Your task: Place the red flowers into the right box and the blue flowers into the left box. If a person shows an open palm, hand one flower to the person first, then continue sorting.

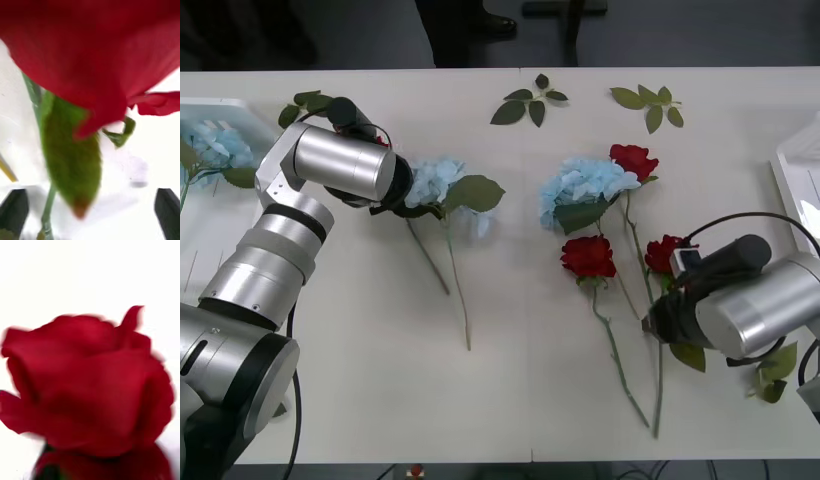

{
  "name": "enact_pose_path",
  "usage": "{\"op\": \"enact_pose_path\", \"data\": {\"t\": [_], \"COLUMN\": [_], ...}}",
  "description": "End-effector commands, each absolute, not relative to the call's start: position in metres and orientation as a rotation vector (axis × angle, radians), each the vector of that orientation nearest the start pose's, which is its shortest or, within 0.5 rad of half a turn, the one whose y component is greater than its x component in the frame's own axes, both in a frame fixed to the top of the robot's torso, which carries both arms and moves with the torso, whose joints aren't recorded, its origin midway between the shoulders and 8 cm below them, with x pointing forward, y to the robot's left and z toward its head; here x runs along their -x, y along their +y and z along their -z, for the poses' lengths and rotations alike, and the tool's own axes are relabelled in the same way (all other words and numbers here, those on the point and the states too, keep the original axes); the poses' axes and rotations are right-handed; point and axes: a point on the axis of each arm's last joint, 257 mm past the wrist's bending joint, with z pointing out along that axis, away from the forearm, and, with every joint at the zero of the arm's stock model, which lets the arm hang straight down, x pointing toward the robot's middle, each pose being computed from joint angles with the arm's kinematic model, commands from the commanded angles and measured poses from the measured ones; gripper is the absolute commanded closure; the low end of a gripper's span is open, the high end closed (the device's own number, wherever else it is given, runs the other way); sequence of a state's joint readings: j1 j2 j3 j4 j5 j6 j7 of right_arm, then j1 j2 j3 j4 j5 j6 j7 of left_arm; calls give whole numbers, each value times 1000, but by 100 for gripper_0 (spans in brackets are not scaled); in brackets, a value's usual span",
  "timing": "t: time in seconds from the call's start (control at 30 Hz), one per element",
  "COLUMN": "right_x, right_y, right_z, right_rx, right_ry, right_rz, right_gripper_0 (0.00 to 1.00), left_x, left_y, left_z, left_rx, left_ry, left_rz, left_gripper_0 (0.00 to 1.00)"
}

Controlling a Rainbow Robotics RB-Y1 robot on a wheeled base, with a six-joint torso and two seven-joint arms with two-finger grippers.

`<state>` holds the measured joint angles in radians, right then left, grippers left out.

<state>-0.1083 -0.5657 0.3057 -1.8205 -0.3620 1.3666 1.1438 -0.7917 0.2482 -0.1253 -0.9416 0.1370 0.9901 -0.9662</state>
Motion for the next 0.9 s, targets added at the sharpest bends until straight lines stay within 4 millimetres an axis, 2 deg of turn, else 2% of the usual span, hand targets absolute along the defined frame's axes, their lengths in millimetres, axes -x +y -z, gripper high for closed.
{"op": "enact_pose_path", "data": {"t": [0.03,0.1,0.17,0.33,0.43,0.53,0.6,0.73,0.9], "right_x": [-400,-400,-400,-403,-406,-409,-409,-407,-412], "right_y": [-267,-266,-265,-264,-265,-269,-275,-291,-321], "right_z": [379,379,379,377,372,359,340,307,261], "right_rx": [27,27,27,28,37,45,53,57,61], "right_ry": [2724,2723,2721,2709,2694,2674,2659,2640,2578], "right_rz": [44,43,41,42,49,61,80,136,236], "right_gripper_0": [84,95,100,100,100,100,100,100,100], "left_x": [-643,-637,-628,-600,-576,-557,-541,-528,-526], "left_y": [211,218,221,234,243,249,248,229,180], "left_z": [271,268,261,231,202,177,155,120,69], "left_rx": [352,362,364,348,321,271,198,48,-119], "left_ry": [2386,2397,2404,2403,2389,2363,2335,2252,2055], "left_rz": [69,63,78,121,143,162,197,305,509], "left_gripper_0": [100,100,100,100,100,100,100,100,100]}}
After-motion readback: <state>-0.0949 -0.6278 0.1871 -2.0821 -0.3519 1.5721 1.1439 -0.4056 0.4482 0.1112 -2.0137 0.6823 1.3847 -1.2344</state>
